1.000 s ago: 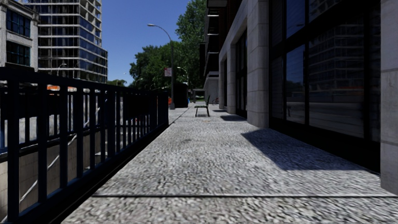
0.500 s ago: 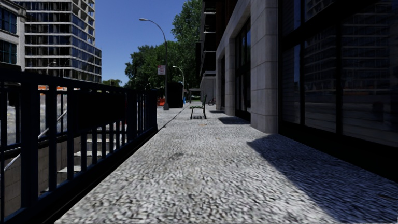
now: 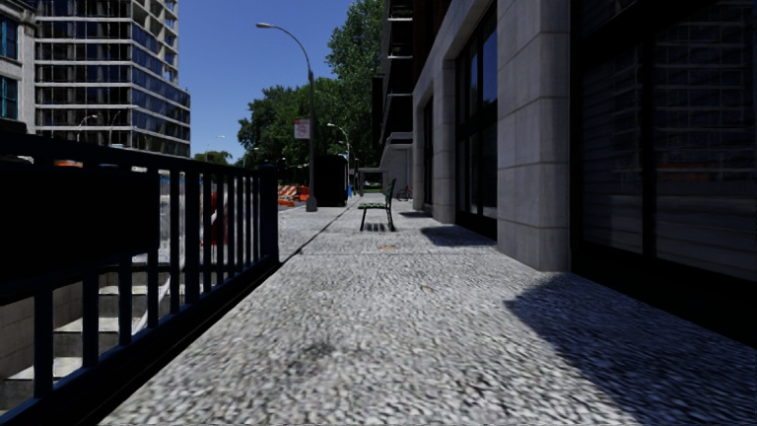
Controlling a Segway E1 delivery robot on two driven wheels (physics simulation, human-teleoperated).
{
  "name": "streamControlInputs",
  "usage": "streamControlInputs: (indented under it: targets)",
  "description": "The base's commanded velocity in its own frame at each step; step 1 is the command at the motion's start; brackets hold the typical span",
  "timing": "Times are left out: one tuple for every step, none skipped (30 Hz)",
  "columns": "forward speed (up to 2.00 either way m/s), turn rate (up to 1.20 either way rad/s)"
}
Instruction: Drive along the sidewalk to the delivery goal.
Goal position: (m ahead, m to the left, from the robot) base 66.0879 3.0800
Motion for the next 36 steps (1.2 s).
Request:
streamControlInputs:
  targets:
    - [2.0, 0.0]
    - [2.0, 0.0]
    - [2.0, 0.0]
    - [2.0, 0.0]
    - [2.0, 0.0]
    - [2.0, 0.0]
    - [2.0, 0.0]
    - [2.0, 0.0]
    - [2.0, 0.0]
    - [2.0, 0.0]
    - [2.0, 0.0]
    - [2.0, 0.0]
    - [2.0, 0.0]
    - [2.0, 0.0]
    - [2.0, 0.0]
    - [2.0, 0.0]
    - [2.0, 0.0]
    - [2.0, 0.0]
    - [2.0, 0.0]
    - [2.0, 0.0]
    - [2.0, 0.0]
    - [2.0, 0.0]
    - [2.0, 0.0]
    - [2.0, 0.0]
    - [2.0, 0.0]
    - [2.0, 0.0]
    - [2.0, 0.0]
    - [2.0, 0.0]
    - [2.0, 0.0]
    - [2.0, 0.0]
    - [2.0, 0.0]
    - [2.0, 0.0]
    - [2.0, 0.0]
    - [2.0, 0.0]
    - [2.0, 0.0]
    - [2.0, 0.06]
